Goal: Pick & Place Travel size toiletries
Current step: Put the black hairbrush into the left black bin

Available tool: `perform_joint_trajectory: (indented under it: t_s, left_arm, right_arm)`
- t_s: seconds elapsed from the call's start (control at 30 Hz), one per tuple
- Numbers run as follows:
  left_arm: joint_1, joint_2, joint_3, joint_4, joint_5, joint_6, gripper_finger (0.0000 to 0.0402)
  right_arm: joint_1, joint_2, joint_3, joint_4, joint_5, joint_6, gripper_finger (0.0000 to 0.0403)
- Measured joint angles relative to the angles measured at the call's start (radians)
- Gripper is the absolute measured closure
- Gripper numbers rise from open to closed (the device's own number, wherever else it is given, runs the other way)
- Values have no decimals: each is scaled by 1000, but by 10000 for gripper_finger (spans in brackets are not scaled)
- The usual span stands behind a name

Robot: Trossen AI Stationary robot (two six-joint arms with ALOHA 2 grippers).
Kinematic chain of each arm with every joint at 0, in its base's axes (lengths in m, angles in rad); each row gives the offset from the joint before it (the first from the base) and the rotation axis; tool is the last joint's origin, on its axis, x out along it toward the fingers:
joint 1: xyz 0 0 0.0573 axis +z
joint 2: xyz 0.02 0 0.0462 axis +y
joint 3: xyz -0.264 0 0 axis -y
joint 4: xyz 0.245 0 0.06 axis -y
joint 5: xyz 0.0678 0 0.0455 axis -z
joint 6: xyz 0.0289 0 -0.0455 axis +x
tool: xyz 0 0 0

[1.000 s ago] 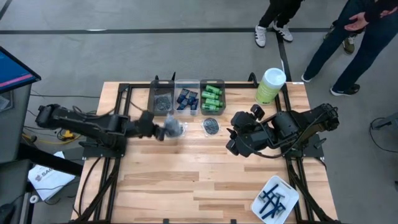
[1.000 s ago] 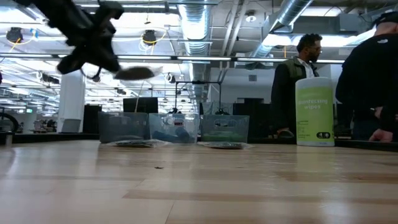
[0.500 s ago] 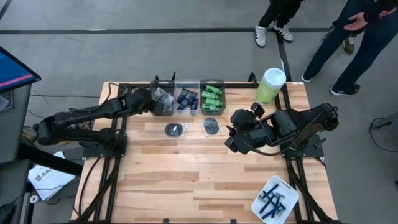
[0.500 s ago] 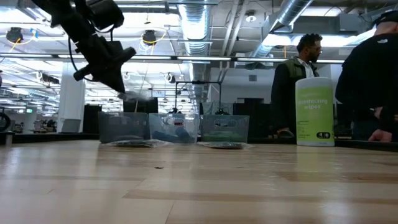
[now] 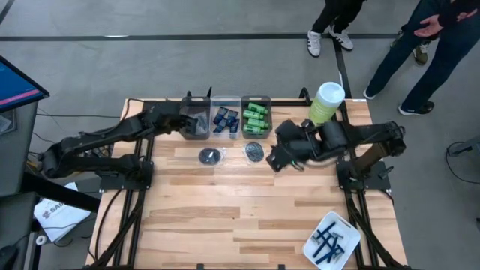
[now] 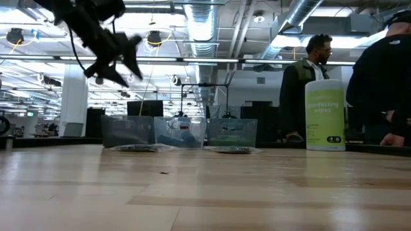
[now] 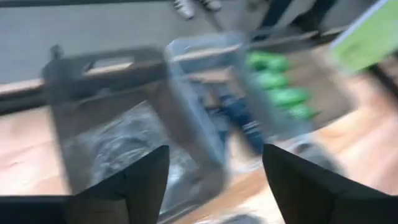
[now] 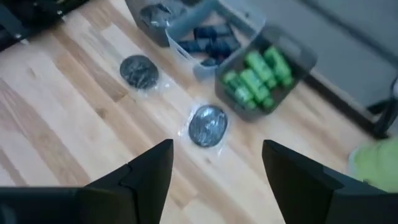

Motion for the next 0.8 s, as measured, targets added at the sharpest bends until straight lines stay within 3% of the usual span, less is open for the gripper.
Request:
perform_joint_trajectory:
  t_s: [0.2, 0.47, 0.67, 0.8]
  left_arm:
    - [-68, -111, 82, 14, 47, -2, 144]
    - [-181, -259, 118, 20, 37, -9, 166]
    - [-238, -294, 118, 29, 22, -30, 171]
    - [-249, -288, 117, 37, 20, -30, 170]
  right_arm:
    - [-189, -11, -204, 136, -214, -24, 163]
    - [-336, -1, -609, 602, -459, -32, 163]
    - [-407, -1, -806, 764, -479, 25, 162]
    - [-451, 0, -844, 801, -479, 9, 162]
